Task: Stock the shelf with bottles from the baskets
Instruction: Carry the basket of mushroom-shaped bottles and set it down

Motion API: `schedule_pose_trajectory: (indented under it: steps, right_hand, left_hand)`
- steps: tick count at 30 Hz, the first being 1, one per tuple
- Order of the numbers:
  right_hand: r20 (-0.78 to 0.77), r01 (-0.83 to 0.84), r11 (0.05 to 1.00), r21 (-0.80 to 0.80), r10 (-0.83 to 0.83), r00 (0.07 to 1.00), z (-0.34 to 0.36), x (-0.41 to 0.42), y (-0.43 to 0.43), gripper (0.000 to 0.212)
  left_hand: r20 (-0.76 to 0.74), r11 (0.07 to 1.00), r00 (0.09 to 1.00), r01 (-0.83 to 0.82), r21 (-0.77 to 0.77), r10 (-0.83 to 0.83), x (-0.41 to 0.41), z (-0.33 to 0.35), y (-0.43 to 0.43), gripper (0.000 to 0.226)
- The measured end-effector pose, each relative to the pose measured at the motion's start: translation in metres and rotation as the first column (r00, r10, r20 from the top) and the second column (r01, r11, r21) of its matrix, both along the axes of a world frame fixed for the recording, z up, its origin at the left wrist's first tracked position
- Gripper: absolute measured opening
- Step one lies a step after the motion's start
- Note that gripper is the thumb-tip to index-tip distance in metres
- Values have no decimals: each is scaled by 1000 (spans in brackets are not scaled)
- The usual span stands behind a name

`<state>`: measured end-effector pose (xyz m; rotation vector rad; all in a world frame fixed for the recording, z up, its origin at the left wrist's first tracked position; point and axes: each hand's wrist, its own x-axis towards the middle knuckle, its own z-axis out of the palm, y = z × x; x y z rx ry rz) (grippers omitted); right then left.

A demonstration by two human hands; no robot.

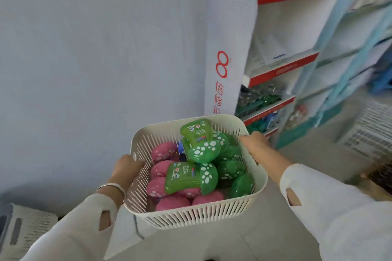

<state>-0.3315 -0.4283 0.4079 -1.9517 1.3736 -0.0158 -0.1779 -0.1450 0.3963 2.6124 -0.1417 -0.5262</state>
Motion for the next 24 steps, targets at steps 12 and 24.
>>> schedule_pose_trajectory:
  steps: [12, 24]
  right_hand:
    - [-20, 546, 837, 35, -545, 838, 40, -252, -135, 49]
    - [-166, 551, 814, -183, -578, 799, 44, -423, -308, 47]
  left_hand:
    - [-89, 859, 854, 512, -19, -512, -132, 39, -241, 33]
    - [-32, 617, 616, 787, -21, -787, -265, 17, -501, 41]
